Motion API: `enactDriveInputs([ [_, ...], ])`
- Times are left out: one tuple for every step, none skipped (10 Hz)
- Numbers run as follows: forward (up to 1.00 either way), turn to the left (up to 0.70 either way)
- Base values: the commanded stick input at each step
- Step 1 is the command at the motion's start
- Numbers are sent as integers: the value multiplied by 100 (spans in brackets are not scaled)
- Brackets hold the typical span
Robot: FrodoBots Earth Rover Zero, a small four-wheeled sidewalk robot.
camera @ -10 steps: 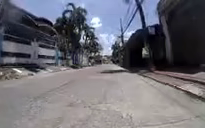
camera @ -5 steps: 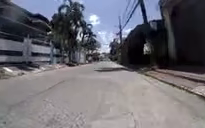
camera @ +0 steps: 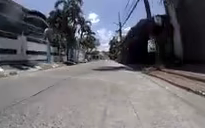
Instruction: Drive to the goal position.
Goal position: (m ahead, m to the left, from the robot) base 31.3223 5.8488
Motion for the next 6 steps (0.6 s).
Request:
enactDriveInputs([
  [100,11],
  [100,11],
  [100,-26],
  [100,-29],
  [100,-19],
  [100,11],
])
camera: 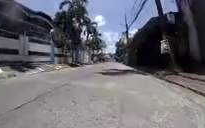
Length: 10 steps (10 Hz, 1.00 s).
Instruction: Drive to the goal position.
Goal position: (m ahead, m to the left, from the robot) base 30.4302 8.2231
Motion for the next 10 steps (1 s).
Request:
enactDriveInputs([
  [100,11],
  [100,11],
  [100,11],
  [100,11],
  [100,-29],
  [100,-29],
  [100,11],
  [100,11],
  [100,11],
  [100,11],
])
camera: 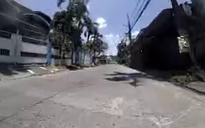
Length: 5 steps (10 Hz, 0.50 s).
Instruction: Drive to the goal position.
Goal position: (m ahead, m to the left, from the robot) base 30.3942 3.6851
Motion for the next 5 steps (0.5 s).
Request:
enactDriveInputs([
  [100,7],
  [100,-24],
  [100,-29],
  [100,-29],
  [100,-29],
])
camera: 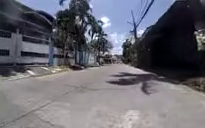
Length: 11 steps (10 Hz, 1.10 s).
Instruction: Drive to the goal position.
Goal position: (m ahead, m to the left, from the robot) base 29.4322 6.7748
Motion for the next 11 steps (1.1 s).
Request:
enactDriveInputs([
  [100,-29],
  [100,-29],
  [100,-29],
  [100,-29],
  [100,-29],
  [100,-29],
  [100,-29],
  [100,-29],
  [100,2],
  [100,11],
  [100,11],
])
